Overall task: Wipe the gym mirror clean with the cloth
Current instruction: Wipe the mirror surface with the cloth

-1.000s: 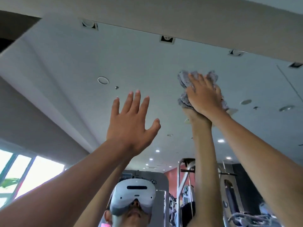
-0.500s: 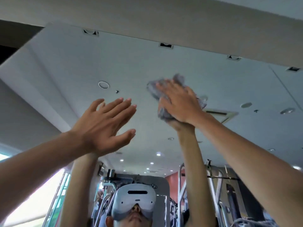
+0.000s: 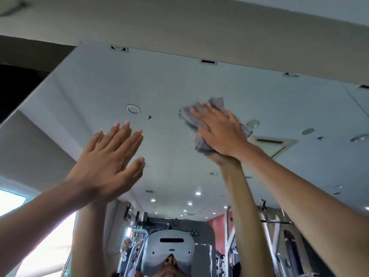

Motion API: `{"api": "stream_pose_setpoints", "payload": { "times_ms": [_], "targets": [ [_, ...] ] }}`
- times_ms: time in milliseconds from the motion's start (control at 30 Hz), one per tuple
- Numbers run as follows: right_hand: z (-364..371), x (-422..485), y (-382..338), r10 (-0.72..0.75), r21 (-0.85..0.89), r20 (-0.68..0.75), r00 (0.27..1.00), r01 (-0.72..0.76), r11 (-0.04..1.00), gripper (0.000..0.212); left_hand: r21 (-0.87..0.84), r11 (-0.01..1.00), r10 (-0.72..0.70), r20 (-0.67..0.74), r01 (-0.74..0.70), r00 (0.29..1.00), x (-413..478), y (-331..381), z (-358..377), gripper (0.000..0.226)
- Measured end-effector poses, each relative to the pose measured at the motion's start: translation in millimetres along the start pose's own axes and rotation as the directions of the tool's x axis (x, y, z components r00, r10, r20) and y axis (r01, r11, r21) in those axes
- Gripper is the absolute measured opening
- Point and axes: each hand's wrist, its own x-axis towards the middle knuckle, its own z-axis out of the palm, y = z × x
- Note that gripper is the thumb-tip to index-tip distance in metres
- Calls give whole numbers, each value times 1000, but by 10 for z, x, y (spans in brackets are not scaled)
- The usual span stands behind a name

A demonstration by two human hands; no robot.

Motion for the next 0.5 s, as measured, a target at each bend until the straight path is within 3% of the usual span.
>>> {"api": "stream_pose_setpoints", "payload": {
  "times_ms": [67, 100, 133, 200, 267, 300, 333, 367, 433, 500],
  "targets": [
    [-79, -197, 217, -175, 63, 33, 984, 173, 983, 66, -10, 1000, -7, -8, 7, 1000, 9, 42, 14, 82],
    [-78, -240, 386, -161, 52, 13, 987, 160, 986, 65, -3, 1000, -10, -5, 10, 1000, 8, 54, 18, 84],
    [-81, -219, 519, -88, 29, -28, 996, 89, 996, 65, 8, 1000, -18, -3, 18, 1000, 3, 36, 14, 86],
    [-75, -77, 640, 208, 18, -93, 974, -207, 978, 66, 12, 1000, -15, 1, 15, 1000, 12, 37, 3, 87],
    [-15, 171, 443, 493, 47, -118, 862, -491, 870, 61, -3, 1000, -5, -11, 5, 1000, 1, 28, 8, 87],
    [11, 275, 274, 562, 69, -120, 818, -558, 827, 59, -6, 1000, -2, -18, 2, 1000, -3, 21, 19, 86],
    [33, 353, 96, 560, 69, -130, 818, -556, 828, 61, -12, 1000, -1, -25, 1, 1000, -3, 19, 26, 85],
    [59, 382, -72, 481, 41, -137, 866, -481, 876, 64, -19, 1000, 0, -32, 0, 1000, -8, 17, 35, 84],
    [83, 276, -306, 165, -19, -28, 986, -166, 986, 65, -26, 1000, 5, -31, -6, 1000, -11, 18, 38, 83],
    [38, 59, -321, -130, 35, 77, 989, 128, 991, 63, -18, 1000, 7, -19, -7, 1000, -11, 18, 38, 82]
  ]
}}
